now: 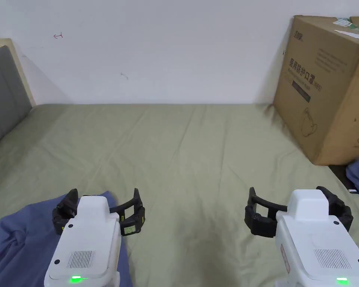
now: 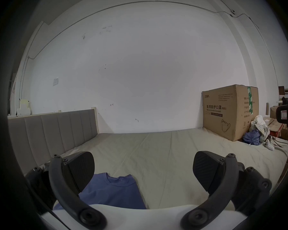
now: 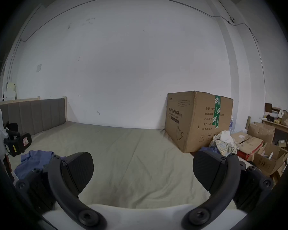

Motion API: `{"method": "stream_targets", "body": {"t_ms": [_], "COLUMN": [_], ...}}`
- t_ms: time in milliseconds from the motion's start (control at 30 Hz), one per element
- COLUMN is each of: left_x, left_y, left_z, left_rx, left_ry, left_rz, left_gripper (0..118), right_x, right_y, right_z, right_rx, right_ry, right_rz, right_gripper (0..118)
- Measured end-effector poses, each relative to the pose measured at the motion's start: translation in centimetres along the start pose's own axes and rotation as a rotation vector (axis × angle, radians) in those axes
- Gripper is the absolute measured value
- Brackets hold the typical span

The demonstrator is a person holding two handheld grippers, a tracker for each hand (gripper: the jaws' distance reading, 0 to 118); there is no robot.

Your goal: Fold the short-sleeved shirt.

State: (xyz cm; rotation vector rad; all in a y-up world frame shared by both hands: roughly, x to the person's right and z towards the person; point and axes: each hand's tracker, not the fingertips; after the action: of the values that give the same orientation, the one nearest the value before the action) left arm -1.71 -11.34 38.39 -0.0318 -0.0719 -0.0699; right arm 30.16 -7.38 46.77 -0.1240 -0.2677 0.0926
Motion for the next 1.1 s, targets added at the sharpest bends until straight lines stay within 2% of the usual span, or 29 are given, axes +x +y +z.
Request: {"method": "stream_targets", "body": {"t_ms": [67, 133, 167, 200, 333, 400, 433, 467, 500, 533, 567, 633, 733, 833, 933, 1100], "left_x": [-0.2, -0.8, -1.5, -2.7, -6.4, -7.1, -7.3, -7.4, -7.3, -6.5, -6.0, -4.1, -0.7, 0.9, 1.4, 1.3], "left_y": [0.3, 0.9, 1.2, 1.1, -0.6, -1.3, -1.4, -1.4, -1.0, -0.1, 0.8, 2.5, 3.1, 2.6, 2.2, 2.0], "left_z": [-0.4, -0.6, -0.8, -1.1, -1.6, -1.7, -1.8, -1.9, -1.8, -1.7, -1.6, -1.2, -0.7, -0.5, -0.3, -0.2], "left_rx": [-0.022, -0.042, -0.062, -0.071, -0.074, -0.105, -0.124, -0.128, -0.145, -0.144, -0.139, -0.112, -0.045, -0.013, 0.005, -0.018], "left_ry": [-0.010, -0.050, -0.087, -0.137, -0.269, -0.246, -0.225, -0.202, -0.164, -0.147, -0.128, -0.069, -0.009, 0.008, 0.035, 0.018], "left_rz": [0.069, 0.223, 0.359, 0.557, 1.234, 1.412, 1.433, 1.393, 1.321, 1.189, 1.035, 0.659, 0.216, 0.000, -0.056, -0.029], "left_gripper": [118, 118, 118, 118, 118, 118, 118, 118, 118, 118, 118, 118, 118, 118, 118, 118], "right_x": [-0.5, -1.7, -2.3, -3.2, -5.8, -6.5, -6.6, -6.4, -6.2, -5.9, -5.5, -3.8, -1.2, 0.6, 1.3, 1.1], "right_y": [0.6, 1.3, 1.6, 1.8, 1.2, 0.4, 0.2, 0.1, 0.3, 0.9, 1.4, 2.6, 3.3, 2.8, 2.0, 1.6], "right_z": [0.1, 0.4, 0.6, 0.8, 1.6, 1.7, 1.8, 1.8, 2.0, 2.1, 2.2, 2.3, 1.8, 1.4, 1.0, 0.8], "right_rx": [0.000, 0.032, 0.052, 0.098, 0.282, 0.373, 0.399, 0.406, 0.381, 0.341, 0.299, 0.207, 0.081, 0.017, -0.018, -0.021], "right_ry": [-0.030, -0.093, -0.134, -0.173, -0.338, -0.404, -0.418, -0.419, -0.397, -0.356, -0.311, -0.214, -0.069, 0.022, 0.028, 0.002], "right_rz": [0.079, 0.225, 0.314, 0.440, 0.860, 1.016, 1.046, 1.040, 0.980, 0.890, 0.795, 0.537, 0.185, -0.049, -0.133, -0.103], "right_gripper": [117, 117, 117, 117, 117, 117, 117, 117, 117, 117, 117, 117, 117, 117, 117, 117]}}
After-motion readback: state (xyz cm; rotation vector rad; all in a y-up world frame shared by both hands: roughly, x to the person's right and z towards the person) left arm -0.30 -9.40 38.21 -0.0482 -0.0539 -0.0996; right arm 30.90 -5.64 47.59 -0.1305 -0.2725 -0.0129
